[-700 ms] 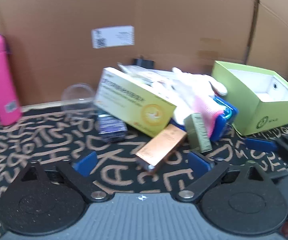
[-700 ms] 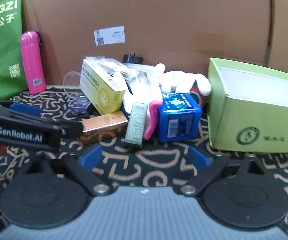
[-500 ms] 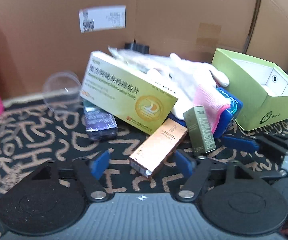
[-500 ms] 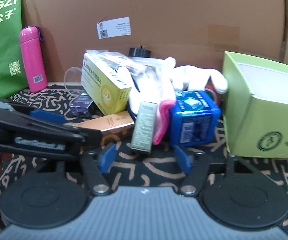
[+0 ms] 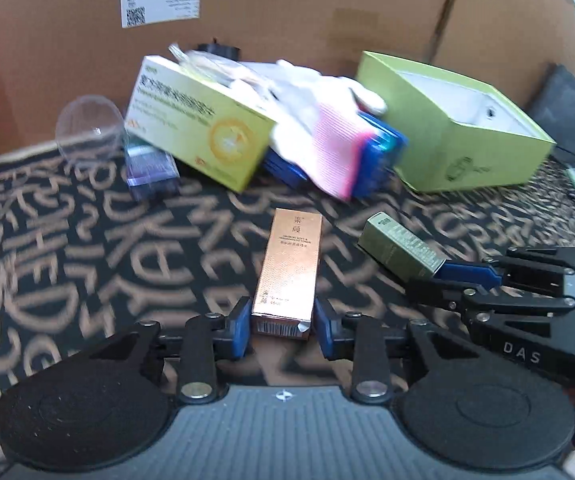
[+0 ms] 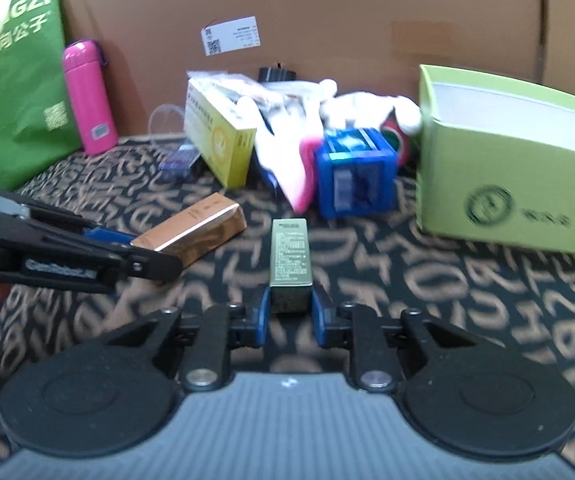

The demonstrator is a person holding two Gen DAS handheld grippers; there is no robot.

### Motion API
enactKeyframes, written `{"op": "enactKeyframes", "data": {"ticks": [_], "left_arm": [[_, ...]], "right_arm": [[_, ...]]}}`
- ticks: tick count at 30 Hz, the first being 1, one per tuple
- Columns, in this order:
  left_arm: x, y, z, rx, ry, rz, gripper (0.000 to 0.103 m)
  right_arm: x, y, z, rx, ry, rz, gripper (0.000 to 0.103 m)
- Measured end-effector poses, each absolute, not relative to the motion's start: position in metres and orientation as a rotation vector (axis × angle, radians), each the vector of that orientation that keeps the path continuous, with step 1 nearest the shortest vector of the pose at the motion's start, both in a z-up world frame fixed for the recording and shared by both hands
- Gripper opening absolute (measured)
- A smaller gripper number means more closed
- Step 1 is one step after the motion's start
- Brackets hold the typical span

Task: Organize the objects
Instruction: 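Grasp the copper box with the left tool while the right grasps the small green box, then carry both boxes into the lime-green box and open both tools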

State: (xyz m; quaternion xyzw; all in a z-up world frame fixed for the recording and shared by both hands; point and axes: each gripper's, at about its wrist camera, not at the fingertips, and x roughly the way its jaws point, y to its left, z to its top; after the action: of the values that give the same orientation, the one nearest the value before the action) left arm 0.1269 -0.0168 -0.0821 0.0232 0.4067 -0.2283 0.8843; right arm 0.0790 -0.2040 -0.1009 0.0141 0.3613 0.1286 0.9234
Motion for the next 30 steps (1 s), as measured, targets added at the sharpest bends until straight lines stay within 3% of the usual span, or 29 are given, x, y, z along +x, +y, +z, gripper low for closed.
{"op": "enactKeyframes", "data": {"ticks": [2, 4, 6, 8, 9, 12, 16, 23, 30], "left_arm": [[0.123, -0.023, -0.082, 0.041, 0.830, -0.446, 0.037], [0.126, -0.031, -0.083, 0.061, 0.804, -0.418, 0.055], [0.129, -0.037, -0.082, 0.077, 0.787, -0.404, 0.056], [0.135, -0.045, -0.082, 0.104, 0.793, -0.408, 0.051], [0.137, -0.047, -0.083, 0.119, 0.800, -0.420, 0.035], [0.139, -0.049, -0.086, 0.141, 0.807, -0.416, 0.035], [0.136, -0.052, -0.089, 0.174, 0.777, -0.384, 0.035], [0.126, -0.055, -0.065, 0.092, 0.797, -0.483, 0.032], [0.126, -0.108, 0.016, 0.061, 0.617, -0.654, 0.032]], "right_arm": [[0.072, -0.207, -0.100, 0.017, 0.745, 0.261, 0.023], [0.071, -0.207, -0.099, 0.014, 0.735, 0.243, 0.031], [0.073, -0.205, -0.098, 0.007, 0.711, 0.231, 0.038], [0.078, -0.204, -0.099, 0.008, 0.703, 0.224, 0.040], [0.081, -0.204, -0.100, 0.011, 0.701, 0.223, 0.040], [0.089, -0.204, -0.103, 0.014, 0.701, 0.226, 0.039], [0.094, -0.199, -0.108, -0.016, 0.700, 0.242, 0.023], [0.078, -0.218, -0.093, 0.032, 0.679, 0.273, 0.022], [0.073, -0.271, -0.022, -0.008, 0.527, 0.199, 0.022]]}}
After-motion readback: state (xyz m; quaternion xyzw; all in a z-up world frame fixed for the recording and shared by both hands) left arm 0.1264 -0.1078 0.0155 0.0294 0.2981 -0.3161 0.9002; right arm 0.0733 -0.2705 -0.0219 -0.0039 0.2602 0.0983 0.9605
